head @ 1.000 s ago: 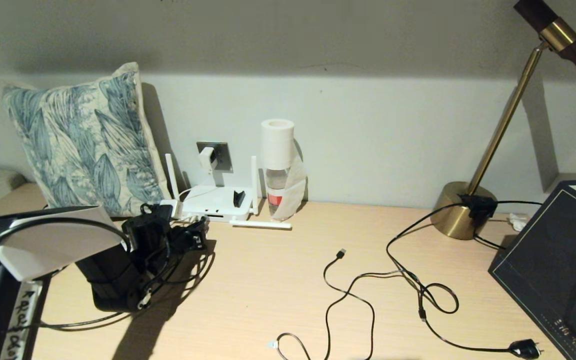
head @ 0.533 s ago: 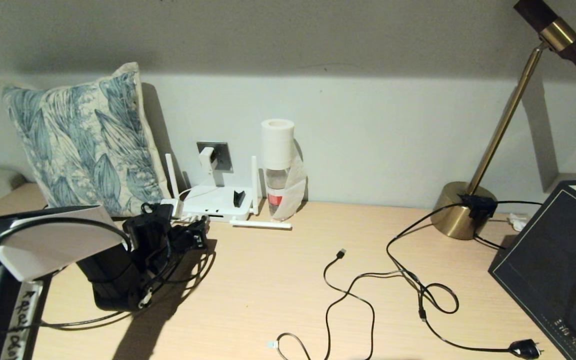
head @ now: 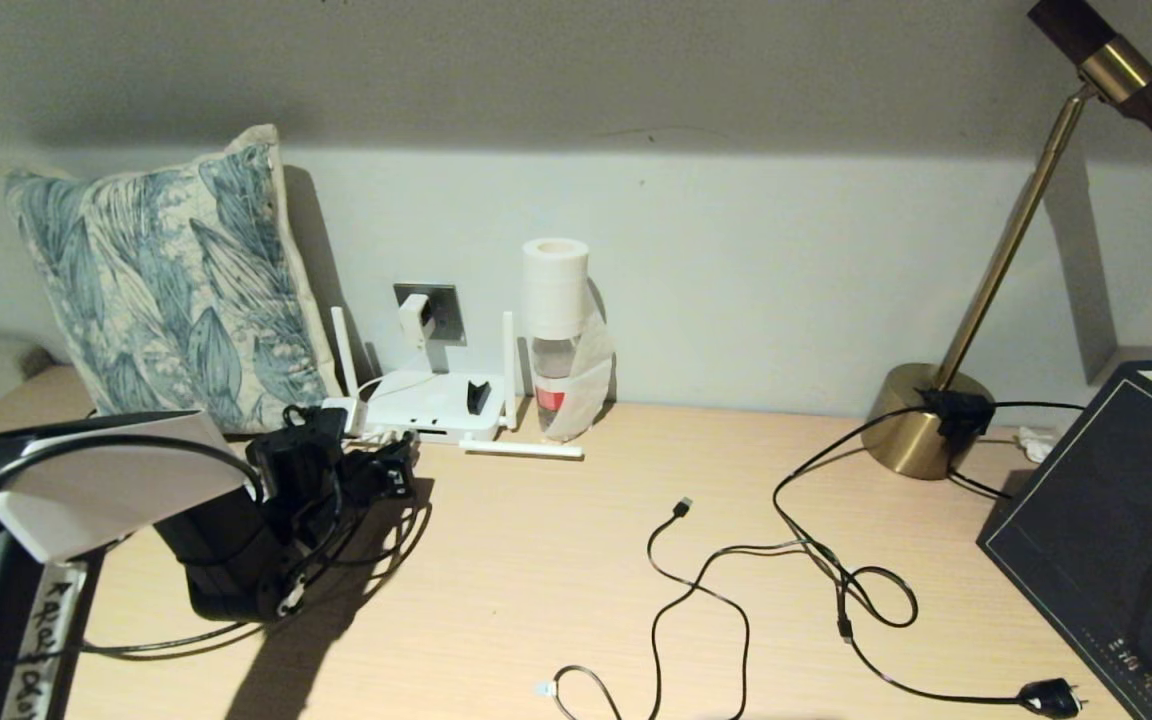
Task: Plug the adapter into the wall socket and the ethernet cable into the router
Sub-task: Plug cable into router interface
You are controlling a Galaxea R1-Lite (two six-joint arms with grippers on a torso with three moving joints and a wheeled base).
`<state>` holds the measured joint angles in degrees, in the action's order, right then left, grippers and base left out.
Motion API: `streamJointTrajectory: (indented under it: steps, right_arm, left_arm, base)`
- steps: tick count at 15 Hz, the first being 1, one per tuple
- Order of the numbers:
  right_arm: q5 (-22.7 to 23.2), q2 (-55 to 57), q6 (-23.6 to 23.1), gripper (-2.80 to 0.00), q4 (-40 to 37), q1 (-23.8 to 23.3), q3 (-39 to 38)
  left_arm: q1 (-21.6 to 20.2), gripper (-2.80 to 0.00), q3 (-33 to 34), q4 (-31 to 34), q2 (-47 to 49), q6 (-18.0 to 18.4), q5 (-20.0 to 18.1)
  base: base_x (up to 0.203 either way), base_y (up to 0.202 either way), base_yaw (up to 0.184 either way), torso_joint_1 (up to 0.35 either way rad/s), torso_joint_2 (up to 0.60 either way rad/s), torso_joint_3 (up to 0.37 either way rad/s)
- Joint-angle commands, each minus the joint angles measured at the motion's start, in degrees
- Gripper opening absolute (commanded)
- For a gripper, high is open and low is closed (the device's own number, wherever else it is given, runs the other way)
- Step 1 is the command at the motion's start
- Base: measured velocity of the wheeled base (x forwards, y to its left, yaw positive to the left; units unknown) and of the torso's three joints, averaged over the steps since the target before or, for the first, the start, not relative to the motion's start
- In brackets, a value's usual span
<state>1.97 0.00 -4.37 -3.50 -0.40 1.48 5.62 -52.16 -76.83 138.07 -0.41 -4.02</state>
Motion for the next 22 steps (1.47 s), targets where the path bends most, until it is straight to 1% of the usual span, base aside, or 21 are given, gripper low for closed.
streamJointTrajectory:
  steps: [1,22]
  right_arm:
    - [0.03,0.09,-0.03,-2.8,-0.02,0.03,0.02]
    - [0.02,0.07,-0.03,-2.8,-0.02,-0.01,-0.05]
  left_arm:
    - [0.06,-2.8,-0.48,-0.51,0.35,-0.02,-0.02]
    - [0.08,-2.8,-1.37,-0.43,0.88,-0.09,-0.02]
  base:
    - [0.0,0.0,0.0,0.0,0.0,0.0]
    - [0.0,0.0,0.0,0.0,0.0,0.0]
